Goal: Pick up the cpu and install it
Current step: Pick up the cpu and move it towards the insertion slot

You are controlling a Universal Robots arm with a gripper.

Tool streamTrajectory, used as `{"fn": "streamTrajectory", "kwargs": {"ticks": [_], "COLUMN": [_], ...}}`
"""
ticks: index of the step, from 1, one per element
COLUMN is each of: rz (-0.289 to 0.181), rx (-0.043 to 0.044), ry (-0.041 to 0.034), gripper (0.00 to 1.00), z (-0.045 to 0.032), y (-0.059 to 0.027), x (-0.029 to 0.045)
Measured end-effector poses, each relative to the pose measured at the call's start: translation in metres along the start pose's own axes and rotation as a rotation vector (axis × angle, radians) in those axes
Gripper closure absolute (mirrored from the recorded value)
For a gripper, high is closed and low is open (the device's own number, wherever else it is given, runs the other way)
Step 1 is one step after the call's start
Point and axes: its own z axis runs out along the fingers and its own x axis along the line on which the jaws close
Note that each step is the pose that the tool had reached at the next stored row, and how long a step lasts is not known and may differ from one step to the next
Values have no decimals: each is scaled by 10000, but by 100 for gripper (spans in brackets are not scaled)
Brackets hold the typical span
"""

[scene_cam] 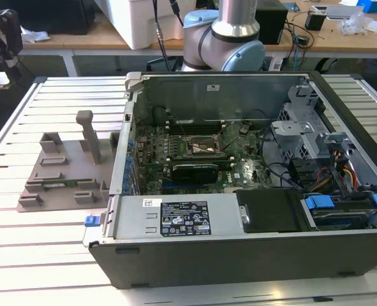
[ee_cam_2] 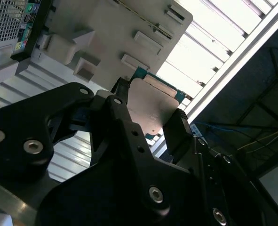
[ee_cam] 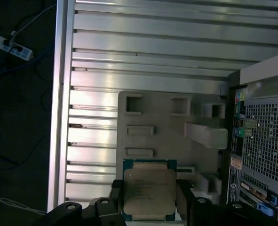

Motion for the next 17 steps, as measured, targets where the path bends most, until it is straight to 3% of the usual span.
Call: {"fn": "streamTrajectory", "kwargs": {"ticks": [3,8,10,13,15,17], "rz": [-3,-1,1,-1,1,0], "rx": [2,0,0,1,2,1], "ry": [7,2,2,3,4,3], "gripper": [46,46,46,46,46,46], "z": [-4,4,10,13,21,28], "y": [-2,-14,-25,-35,-53,-68], "x": [-14,-227,-422,-570,-887,-1123]}}
